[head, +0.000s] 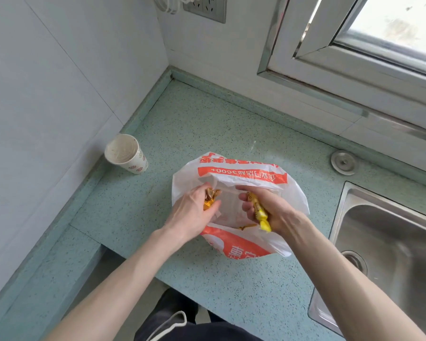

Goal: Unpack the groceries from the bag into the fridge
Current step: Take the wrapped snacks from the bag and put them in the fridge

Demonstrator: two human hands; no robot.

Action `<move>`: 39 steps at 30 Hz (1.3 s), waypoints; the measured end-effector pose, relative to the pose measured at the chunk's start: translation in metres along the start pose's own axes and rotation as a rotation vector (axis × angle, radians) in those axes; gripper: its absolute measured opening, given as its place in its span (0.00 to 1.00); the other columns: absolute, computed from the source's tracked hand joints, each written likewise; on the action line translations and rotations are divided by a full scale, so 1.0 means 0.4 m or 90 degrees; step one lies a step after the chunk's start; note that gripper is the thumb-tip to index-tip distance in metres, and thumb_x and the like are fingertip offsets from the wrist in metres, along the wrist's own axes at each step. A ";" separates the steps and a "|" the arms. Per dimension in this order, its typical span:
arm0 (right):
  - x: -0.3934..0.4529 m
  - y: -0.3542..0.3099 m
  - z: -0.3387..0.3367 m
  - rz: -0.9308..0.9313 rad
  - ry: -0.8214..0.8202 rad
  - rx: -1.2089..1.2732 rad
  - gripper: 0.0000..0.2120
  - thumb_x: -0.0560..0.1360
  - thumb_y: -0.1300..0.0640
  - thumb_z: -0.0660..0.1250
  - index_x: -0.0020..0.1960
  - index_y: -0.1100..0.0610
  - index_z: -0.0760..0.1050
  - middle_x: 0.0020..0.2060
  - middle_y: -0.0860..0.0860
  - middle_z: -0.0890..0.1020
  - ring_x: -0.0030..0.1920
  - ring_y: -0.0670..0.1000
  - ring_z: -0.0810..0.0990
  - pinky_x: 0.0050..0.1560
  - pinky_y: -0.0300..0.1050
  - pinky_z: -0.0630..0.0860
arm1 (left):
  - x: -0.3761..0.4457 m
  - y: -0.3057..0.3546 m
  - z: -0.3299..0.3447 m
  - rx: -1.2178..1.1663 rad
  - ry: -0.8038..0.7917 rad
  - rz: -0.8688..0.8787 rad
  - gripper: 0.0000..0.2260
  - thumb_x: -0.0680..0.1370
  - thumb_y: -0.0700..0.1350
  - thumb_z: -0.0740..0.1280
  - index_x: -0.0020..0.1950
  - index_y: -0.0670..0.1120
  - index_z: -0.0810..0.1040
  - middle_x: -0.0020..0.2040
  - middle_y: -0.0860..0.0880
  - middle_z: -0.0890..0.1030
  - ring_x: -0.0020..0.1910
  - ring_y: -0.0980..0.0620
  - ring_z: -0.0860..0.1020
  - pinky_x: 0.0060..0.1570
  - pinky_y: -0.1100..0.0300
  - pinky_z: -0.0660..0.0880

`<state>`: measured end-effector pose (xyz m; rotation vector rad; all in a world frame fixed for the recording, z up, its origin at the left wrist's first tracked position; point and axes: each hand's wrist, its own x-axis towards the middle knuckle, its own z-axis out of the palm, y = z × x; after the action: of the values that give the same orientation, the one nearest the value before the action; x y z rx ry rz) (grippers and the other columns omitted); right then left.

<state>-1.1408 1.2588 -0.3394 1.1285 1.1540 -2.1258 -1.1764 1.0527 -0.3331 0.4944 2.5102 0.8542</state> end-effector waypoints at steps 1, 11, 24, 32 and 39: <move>-0.009 0.002 -0.001 -0.038 0.022 -0.127 0.06 0.80 0.55 0.70 0.54 0.56 0.78 0.35 0.51 0.76 0.26 0.45 0.72 0.22 0.37 0.69 | -0.004 0.005 -0.006 0.014 0.015 0.023 0.12 0.83 0.53 0.66 0.64 0.50 0.74 0.51 0.53 0.81 0.45 0.55 0.81 0.46 0.58 0.80; -0.054 -0.100 -0.066 -0.598 0.198 -0.801 0.18 0.81 0.52 0.66 0.70 0.51 0.70 0.56 0.51 0.82 0.49 0.54 0.80 0.49 0.49 0.74 | 0.072 0.035 -0.056 0.106 0.156 0.093 0.23 0.83 0.51 0.65 0.76 0.48 0.62 0.47 0.52 0.78 0.29 0.55 0.70 0.29 0.61 0.71; 0.005 -0.042 -0.111 -0.563 0.207 -1.026 0.12 0.81 0.52 0.65 0.61 0.55 0.71 0.46 0.57 0.84 0.45 0.63 0.83 0.39 0.53 0.76 | 0.095 -0.022 -0.011 0.054 0.038 -0.021 0.15 0.82 0.52 0.67 0.68 0.50 0.73 0.55 0.52 0.82 0.46 0.50 0.80 0.43 0.55 0.77; 0.046 0.061 -0.095 -0.496 0.054 -1.284 0.11 0.81 0.48 0.65 0.56 0.56 0.71 0.47 0.54 0.85 0.44 0.60 0.83 0.35 0.48 0.71 | 0.049 0.008 0.007 0.260 -0.147 0.103 0.04 0.80 0.48 0.68 0.53 0.52 0.75 0.53 0.48 0.84 0.53 0.45 0.83 0.48 0.55 0.74; 0.059 0.105 -0.071 -0.392 0.062 -1.366 0.11 0.80 0.51 0.66 0.56 0.57 0.77 0.47 0.55 0.86 0.46 0.59 0.85 0.36 0.47 0.71 | 0.044 0.007 0.036 0.387 -0.316 0.133 0.06 0.75 0.47 0.70 0.52 0.50 0.79 0.51 0.46 0.85 0.52 0.42 0.83 0.47 0.53 0.75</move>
<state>-1.1116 1.2598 -0.3869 -0.2601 2.6247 -0.0504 -1.1832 1.0697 -0.3466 1.0327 2.2259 -0.0131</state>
